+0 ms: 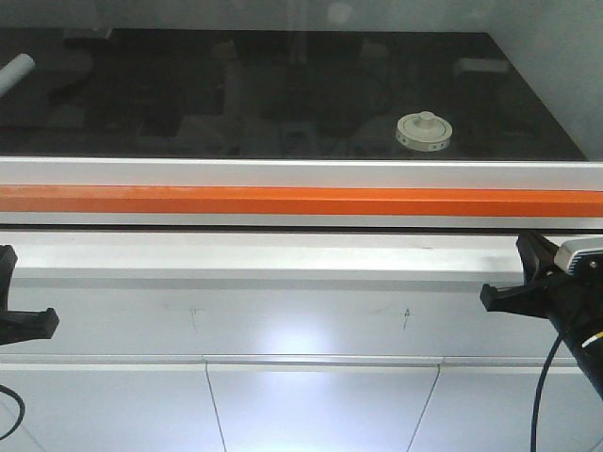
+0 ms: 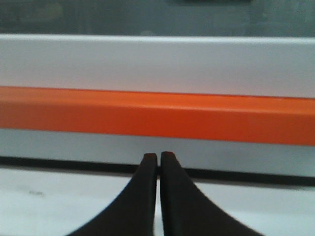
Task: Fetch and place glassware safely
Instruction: 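Raise both grippers up to the orange bar on the sash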
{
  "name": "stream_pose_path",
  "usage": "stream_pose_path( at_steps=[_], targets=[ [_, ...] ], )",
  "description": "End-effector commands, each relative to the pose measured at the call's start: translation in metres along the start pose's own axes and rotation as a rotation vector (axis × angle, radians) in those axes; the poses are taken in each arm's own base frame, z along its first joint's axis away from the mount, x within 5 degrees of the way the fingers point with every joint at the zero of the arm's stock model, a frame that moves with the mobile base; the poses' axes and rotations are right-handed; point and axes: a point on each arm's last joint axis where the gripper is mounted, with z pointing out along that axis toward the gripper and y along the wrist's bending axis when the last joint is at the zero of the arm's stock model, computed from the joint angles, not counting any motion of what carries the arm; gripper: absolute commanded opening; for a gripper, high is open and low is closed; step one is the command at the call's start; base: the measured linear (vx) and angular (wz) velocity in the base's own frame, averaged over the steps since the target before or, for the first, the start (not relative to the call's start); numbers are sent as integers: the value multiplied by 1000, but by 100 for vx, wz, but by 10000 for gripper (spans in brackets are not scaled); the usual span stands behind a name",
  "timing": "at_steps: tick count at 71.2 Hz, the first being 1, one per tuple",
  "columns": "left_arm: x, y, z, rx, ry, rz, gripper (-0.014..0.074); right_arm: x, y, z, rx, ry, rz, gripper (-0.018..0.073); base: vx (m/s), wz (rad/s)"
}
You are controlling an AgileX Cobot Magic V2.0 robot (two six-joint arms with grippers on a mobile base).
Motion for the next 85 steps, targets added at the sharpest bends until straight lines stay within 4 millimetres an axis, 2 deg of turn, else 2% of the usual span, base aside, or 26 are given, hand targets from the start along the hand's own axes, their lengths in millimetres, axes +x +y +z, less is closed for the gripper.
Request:
stream_pose_path(
  at_steps=[1, 14, 31, 65, 85],
  targets=[
    [-16, 0, 5, -1, -126, -6, -1, -27, -3, 8, 10, -232, -11, -3, 0, 0],
    [-16, 0, 5, -1, -126, -6, -1, -21, -4, 21, 9, -213, -9, -3, 0, 0],
    [-16, 0, 5, -1, -126, -6, -1, -13, -4, 27, 7, -195, -6, -3, 0, 0],
    [-16, 0, 5, -1, -127, -6, -1, -16, -6, 55, 8, -212, -3, -3, 0, 0],
    [-16, 0, 5, -1, -127, -6, -1, -21, -7, 58, 9, -249, -1, -3, 0, 0]
  ],
)
